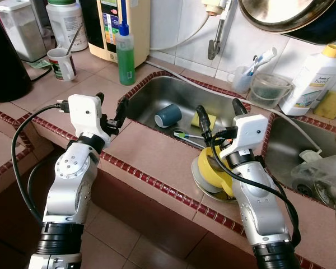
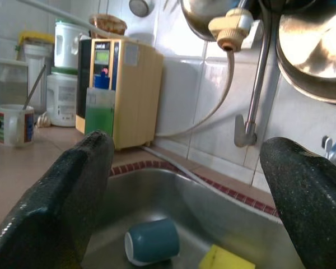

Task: Kitchen organization

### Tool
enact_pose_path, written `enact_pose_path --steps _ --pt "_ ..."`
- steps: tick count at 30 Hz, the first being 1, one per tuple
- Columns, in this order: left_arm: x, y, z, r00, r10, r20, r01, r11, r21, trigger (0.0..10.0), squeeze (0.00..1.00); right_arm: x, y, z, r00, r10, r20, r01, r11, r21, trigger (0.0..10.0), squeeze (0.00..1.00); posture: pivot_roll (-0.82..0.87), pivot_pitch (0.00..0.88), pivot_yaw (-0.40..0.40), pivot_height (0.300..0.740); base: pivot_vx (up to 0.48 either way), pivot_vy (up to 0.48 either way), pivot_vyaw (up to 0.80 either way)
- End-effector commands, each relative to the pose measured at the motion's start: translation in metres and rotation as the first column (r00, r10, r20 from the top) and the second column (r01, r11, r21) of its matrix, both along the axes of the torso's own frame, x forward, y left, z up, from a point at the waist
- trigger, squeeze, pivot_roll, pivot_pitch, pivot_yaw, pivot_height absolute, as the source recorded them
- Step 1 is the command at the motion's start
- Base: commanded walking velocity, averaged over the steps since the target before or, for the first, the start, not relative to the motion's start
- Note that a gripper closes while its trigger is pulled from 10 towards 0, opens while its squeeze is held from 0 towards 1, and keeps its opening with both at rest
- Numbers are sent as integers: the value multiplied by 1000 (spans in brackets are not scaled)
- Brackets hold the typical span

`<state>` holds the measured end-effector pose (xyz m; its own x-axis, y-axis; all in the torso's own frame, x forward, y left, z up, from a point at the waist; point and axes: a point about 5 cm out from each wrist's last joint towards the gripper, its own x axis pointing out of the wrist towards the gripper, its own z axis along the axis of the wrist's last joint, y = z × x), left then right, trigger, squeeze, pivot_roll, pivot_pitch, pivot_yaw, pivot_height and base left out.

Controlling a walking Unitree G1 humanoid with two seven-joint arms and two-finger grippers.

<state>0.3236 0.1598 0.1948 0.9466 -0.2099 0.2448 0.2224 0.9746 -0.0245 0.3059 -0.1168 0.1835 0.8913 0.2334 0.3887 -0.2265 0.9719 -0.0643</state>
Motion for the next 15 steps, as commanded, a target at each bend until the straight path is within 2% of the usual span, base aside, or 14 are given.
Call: enact_pose_path --steps 1,4,12,15 --pt "1 -2 -1 1000 -9 -11 9 1000 5 10000 0 2 -4 5 1000 -12 20 12 1000 0 10000 0 89 0 -72 740 0 394 0" --pt "1 -2 0 1000 -6 1 6 1000 27 10000 0 2 -5 5 1000 -18 21 17 1000 4 10000 0 89 0 -72 740 0 441 0" --pt "2 -2 -1 1000 -5 -5 5 1000 8 10000 0 5 -6 6 999 -29 14 29 1000 12 10000 0 91 0 -75 740 0 447 0" --pt "1 -2 1 1000 -3 10 3 1000 -6 10000 0 6 -7 6 999 -32 5 32 999 20 10000 0 90 0 -75 740 0 111 -454"
